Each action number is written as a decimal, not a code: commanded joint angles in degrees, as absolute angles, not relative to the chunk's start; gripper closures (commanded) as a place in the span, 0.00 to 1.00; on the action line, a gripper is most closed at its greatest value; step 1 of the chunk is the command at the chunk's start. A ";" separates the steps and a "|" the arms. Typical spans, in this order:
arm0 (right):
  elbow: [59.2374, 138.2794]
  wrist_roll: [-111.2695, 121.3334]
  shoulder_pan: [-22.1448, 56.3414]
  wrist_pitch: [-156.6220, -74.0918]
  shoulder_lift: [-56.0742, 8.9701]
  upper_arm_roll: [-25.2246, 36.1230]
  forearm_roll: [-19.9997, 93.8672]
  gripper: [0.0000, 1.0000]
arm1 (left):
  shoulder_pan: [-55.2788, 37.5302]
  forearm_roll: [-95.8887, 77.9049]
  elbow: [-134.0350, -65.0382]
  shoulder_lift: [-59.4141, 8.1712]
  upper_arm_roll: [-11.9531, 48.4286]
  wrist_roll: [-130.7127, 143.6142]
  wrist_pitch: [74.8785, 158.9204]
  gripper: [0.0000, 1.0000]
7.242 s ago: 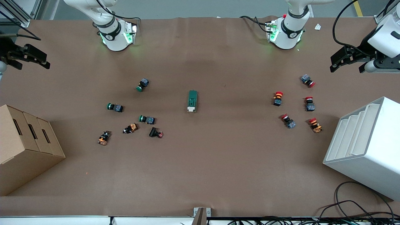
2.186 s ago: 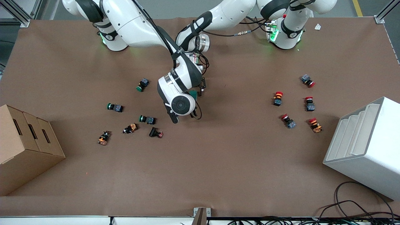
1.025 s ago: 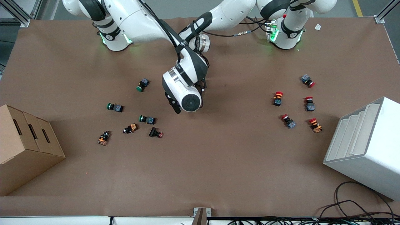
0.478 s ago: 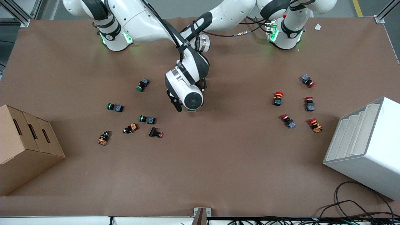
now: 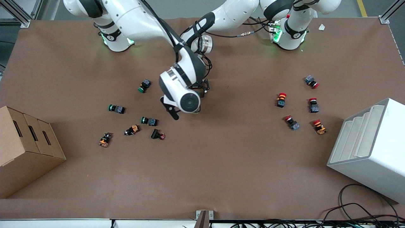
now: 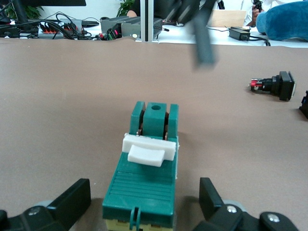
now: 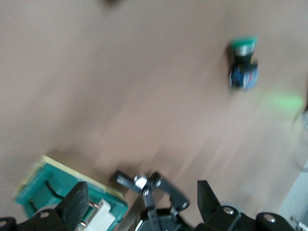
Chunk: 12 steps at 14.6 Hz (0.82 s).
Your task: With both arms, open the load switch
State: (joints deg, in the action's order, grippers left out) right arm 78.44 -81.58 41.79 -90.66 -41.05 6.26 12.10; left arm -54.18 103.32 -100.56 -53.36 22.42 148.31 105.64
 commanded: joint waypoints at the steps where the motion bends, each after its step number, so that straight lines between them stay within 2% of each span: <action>1: 80.86 -65.89 32.38 -89.47 -34.56 5.27 11.34 0.00 | -53.70 101.88 -99.67 -54.23 22.23 149.41 106.08 0.00; 7: 82.17 -32.24 19.01 -86.57 -26.47 5.27 6.16 0.00 | -52.56 92.31 -99.58 -49.58 23.64 141.61 107.84 0.00; 12: 82.71 -6.01 7.67 -86.75 -20.93 5.27 1.50 0.00 | -44.49 79.73 -95.55 -44.83 31.62 128.70 108.37 0.00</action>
State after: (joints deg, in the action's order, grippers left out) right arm 79.43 -12.58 11.33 -86.08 -25.09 6.71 3.39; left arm -47.97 83.57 -96.81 -47.12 28.85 133.62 107.19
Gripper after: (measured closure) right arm 0.000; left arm 0.000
